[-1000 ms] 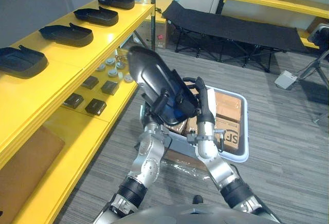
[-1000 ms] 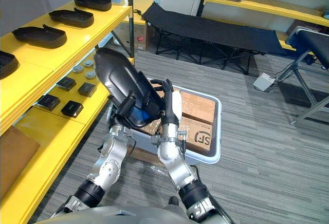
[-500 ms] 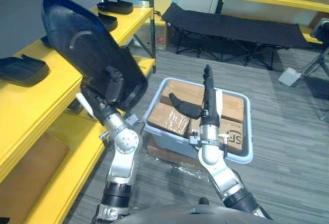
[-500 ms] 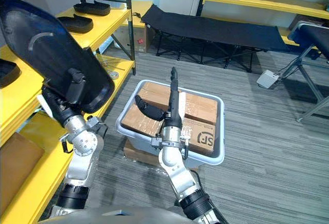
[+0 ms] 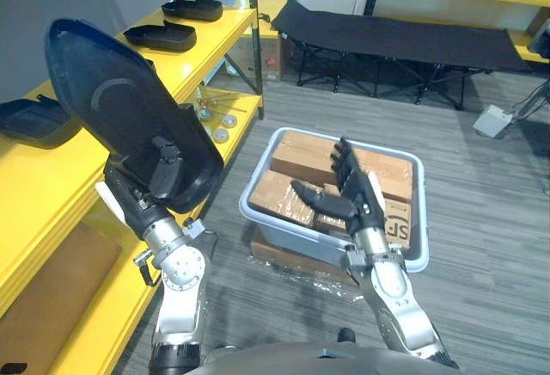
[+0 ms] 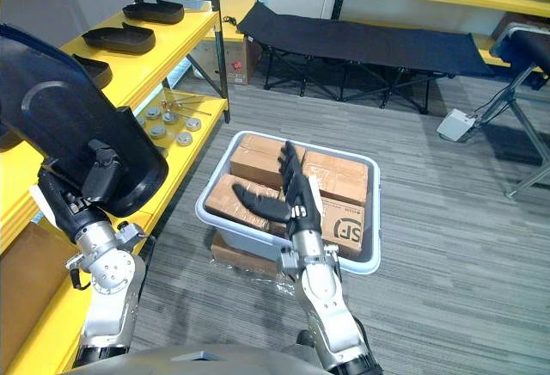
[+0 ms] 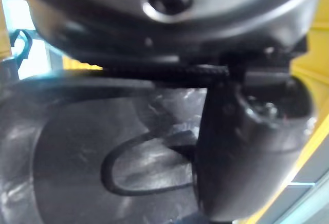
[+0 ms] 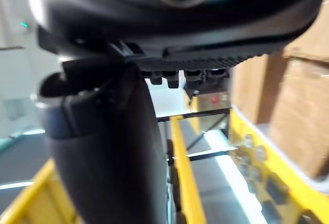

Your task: Walk over and take three plastic housings, then place them on the shelf

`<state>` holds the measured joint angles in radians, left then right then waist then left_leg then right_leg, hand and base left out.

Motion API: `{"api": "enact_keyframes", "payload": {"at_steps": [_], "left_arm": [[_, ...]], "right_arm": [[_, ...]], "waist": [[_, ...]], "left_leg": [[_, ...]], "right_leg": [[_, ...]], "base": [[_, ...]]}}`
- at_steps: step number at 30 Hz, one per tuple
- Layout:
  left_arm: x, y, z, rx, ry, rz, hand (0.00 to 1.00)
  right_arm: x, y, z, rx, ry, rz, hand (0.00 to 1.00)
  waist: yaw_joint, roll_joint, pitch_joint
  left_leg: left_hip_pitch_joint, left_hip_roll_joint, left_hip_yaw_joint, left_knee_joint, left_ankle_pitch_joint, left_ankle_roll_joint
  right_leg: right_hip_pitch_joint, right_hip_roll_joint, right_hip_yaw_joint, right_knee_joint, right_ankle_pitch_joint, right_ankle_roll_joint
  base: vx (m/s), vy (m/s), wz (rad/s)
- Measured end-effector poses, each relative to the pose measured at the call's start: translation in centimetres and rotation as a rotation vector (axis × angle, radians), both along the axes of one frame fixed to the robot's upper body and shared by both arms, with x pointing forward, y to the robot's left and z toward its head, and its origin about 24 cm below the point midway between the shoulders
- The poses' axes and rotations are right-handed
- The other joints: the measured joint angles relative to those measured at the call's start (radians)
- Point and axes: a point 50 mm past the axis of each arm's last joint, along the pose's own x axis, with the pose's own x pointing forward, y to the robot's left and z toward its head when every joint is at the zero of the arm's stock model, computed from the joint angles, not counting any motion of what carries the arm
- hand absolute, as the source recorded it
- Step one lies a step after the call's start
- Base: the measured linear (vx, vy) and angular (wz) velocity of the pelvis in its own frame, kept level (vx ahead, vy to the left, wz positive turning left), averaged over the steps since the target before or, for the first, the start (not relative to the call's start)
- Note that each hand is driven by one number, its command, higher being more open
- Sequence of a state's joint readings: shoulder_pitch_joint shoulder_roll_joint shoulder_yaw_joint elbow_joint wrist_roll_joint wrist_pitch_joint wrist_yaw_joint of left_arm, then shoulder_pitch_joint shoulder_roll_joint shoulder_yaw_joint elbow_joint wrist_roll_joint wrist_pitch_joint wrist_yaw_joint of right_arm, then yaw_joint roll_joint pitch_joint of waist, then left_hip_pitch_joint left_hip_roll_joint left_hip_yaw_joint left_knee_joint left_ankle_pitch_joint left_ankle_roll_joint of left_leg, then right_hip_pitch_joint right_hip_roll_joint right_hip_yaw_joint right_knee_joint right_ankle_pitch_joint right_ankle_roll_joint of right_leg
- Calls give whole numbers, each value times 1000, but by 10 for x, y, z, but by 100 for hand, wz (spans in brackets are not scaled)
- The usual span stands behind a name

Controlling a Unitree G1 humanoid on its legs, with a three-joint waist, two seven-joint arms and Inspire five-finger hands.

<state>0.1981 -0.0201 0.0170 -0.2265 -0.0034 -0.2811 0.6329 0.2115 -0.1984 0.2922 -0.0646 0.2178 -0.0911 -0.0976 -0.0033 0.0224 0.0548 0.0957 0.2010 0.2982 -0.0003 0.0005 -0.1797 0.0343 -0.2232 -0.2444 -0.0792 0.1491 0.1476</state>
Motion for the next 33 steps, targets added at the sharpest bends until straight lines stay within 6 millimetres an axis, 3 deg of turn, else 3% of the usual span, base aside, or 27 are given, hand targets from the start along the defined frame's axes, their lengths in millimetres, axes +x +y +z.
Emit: {"api": "enact_keyframes", "payload": {"at_steps": [3,5,9,12,17,19,24,30,33], "left_arm": [[-4,3,1,21,-4,-35,0],[-8,10,1,10,-5,-53,0],[-22,29,4,26,-14,-16,0],[-44,48,10,51,-25,46,0],[-72,68,10,78,-18,125,0],[-78,68,8,90,6,106,0],[-72,58,5,75,2,2,0],[-60,42,6,80,-16,-165,0],[-60,39,5,80,-11,-189,0]], "right_arm": [[-4,-8,-15,43,76,32,100],[0,-8,-19,193,104,55,100],[19,0,-27,180,119,122,100],[29,2,-20,161,81,142,100],[52,6,2,153,-17,143,100],[58,7,10,153,-50,148,100],[59,2,10,142,-53,128,100],[51,-11,1,57,-26,29,100],[47,-13,-3,7,-18,30,100]], "waist": [[8,9,0],[15,9,0],[84,10,1],[136,11,3],[195,8,3],[199,1,5],[188,2,32],[173,13,80],[170,11,89]], "left_leg": [[-10,1,-14,11,-4,4],[-30,2,-52,32,-13,14],[-73,-1,-149,50,-9,20],[-91,-9,-217,40,7,17],[-96,-15,-262,14,28,9],[-109,-16,-273,28,35,8],[-138,-15,-304,93,16,11],[-191,-19,-305,77,61,70],[-173,-27,-284,45,86,66]], "right_leg": [[7,-1,-20,0,0,0],[24,-3,-67,0,0,0],[64,-5,-167,0,-10,-2],[90,-5,-239,0,-27,2],[110,-5,-288,0,-36,3],[112,-4,-297,0,-36,3],[143,2,-330,0,-45,-2],[152,-7,-425,40,-75,2],[148,-34,-436,88,-98,11]], "base": [[0,7,14],[-30,1,42],[-41,-3,61],[-33,-11,72],[-4,-2,32],[1,6,11],[-13,0,20],[-31,0,48],[-1,26,23]]}}
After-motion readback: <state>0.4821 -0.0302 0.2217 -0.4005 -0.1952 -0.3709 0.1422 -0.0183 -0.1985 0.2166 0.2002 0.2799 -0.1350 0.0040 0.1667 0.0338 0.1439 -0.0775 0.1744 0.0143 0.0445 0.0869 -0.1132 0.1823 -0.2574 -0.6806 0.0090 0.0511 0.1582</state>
